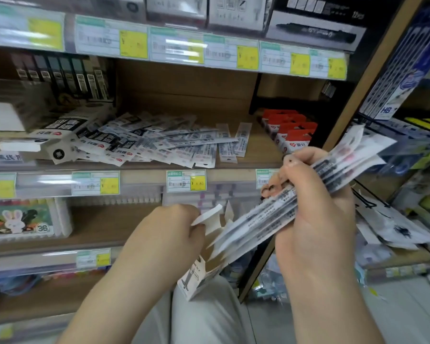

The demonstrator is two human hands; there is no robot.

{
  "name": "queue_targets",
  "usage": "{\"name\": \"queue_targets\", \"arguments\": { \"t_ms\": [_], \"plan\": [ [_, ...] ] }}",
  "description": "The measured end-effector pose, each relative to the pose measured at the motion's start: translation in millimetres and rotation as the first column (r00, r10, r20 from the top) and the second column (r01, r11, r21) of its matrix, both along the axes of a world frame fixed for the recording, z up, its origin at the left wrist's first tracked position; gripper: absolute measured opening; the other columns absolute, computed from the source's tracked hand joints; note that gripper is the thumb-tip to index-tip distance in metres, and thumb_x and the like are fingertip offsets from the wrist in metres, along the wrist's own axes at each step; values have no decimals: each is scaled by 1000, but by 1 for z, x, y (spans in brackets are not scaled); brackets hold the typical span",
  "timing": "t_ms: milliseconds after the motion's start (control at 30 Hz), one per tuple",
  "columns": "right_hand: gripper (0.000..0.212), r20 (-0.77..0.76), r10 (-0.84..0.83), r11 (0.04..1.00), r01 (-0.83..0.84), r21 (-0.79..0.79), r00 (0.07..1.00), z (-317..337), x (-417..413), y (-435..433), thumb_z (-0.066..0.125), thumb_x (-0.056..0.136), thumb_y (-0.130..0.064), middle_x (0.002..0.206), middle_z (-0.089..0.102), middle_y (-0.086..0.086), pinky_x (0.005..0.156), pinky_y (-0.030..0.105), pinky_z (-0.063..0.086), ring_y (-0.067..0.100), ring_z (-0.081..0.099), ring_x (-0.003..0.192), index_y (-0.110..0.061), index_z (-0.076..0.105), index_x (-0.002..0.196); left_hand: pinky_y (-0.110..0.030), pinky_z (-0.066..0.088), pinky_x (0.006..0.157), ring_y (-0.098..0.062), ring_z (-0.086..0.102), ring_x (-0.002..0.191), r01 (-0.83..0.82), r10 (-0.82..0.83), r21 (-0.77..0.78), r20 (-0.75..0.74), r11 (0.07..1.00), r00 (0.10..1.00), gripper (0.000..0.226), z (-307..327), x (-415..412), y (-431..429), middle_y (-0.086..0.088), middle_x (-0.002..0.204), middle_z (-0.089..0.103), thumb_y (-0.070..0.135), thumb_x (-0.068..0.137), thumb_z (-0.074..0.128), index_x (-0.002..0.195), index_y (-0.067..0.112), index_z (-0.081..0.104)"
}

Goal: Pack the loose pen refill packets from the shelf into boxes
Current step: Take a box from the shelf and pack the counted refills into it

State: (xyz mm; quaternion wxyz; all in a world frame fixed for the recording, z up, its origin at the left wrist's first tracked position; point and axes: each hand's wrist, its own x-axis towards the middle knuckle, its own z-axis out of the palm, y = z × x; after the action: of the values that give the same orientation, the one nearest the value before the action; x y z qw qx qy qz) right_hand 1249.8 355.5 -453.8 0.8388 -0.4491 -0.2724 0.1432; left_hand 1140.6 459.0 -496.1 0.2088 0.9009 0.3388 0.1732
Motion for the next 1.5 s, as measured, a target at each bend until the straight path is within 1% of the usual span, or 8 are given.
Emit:
{"name": "queue_targets", "arguments": {
  "t_ms": [333, 500, 767, 933, 1067, 1300, 1367, 1500],
  "plan": [
    [12, 240, -115, 977, 153, -146, 964, -26, -13, 22, 67, 67, -33, 63, 58, -15, 57, 17, 45, 4, 54, 57, -38, 58, 73, -29, 23, 43, -20, 40, 49, 14, -15, 23, 30, 1000, 999, 42, 0, 3, -4, 0, 48, 38, 21, 84, 55, 51, 17, 29],
    [19, 333, -58, 948, 157, -278, 941, -47, -21, 28, 69, 70, -24, 70, 61, -13, 56, 11, 44, -1, 57, 61, -24, 53, 80, -29, 33, 45, -24, 53, 57, 38, -38, 17, 33, 999, 999, 18, 2, 4, -2, -3, 53, 52, 19, 81, 49, 63, 15, 51],
    [61, 374, 102, 906, 69, -418, 922, -37, -5, 24, 72, 63, -48, 108, 55, -18, 80, 3, 39, -9, 51, 102, -37, 44, 115, -29, 28, 44, -23, 44, 48, -8, 7, 24, 51, 1000, 999, 20, -1, 4, 5, -4, 47, 44, 19, 82, 51, 64, 10, 52],
    [87, 349, 357, 811, -103, -576, 866, -35, 18, 10, 62, 50, -81, 124, 51, -25, 99, 22, 40, -10, 46, 117, -45, 39, 126, -28, 27, 44, -21, 45, 48, -42, 38, 29, 121, 999, 992, 26, 12, -2, 11, -6, 49, 50, 22, 85, 53, 63, 8, 53],
    [102, 389, 584, 650, -124, -749, 713, -26, 24, -4, 81, 52, -57, 137, 42, -28, 108, 31, 37, -10, 39, 126, -48, 26, 138, -35, 44, 50, -22, 57, 52, -15, -7, 85, 259, 996, 966, 28, 54, -8, 15, -7, 53, 60, 32, 83, 51, 64, 13, 60],
    [90, 777, 73, 856, 360, -370, 626, -7, 14, -1, 73, 62, -51, 135, 34, -30, 102, 11, 30, -9, 30, 129, -50, 20, 135, -37, 49, 53, -13, 55, 54, -105, -95, 297, 586, 949, 804, 20, 109, -3, -5, 0, 58, 61, 31, 83, 47, 76, 18, 61],
    [87, 780, -48, 867, 414, -278, 624, -8, 20, 8, 77, 66, -39, 135, 41, -15, 106, 29, 37, 5, 38, 129, -40, 24, 135, -21, 39, 46, -13, 48, 50, -138, -113, 356, 600, 924, 792, 19, 108, 10, -16, 2, 53, 55, 23, 84, 49, 70, 16, 60],
    [76, 751, -218, 844, 507, -176, 623, -21, 45, 24, 80, 67, -20, 128, 48, -9, 98, 45, 44, 16, 46, 124, -28, 38, 129, -36, 39, 42, -29, 50, 47, -56, -163, 372, 532, 927, 831, 13, 85, 41, -22, -8, 54, 57, 11, 80, 52, 79, 6, 64]
  ]
}}
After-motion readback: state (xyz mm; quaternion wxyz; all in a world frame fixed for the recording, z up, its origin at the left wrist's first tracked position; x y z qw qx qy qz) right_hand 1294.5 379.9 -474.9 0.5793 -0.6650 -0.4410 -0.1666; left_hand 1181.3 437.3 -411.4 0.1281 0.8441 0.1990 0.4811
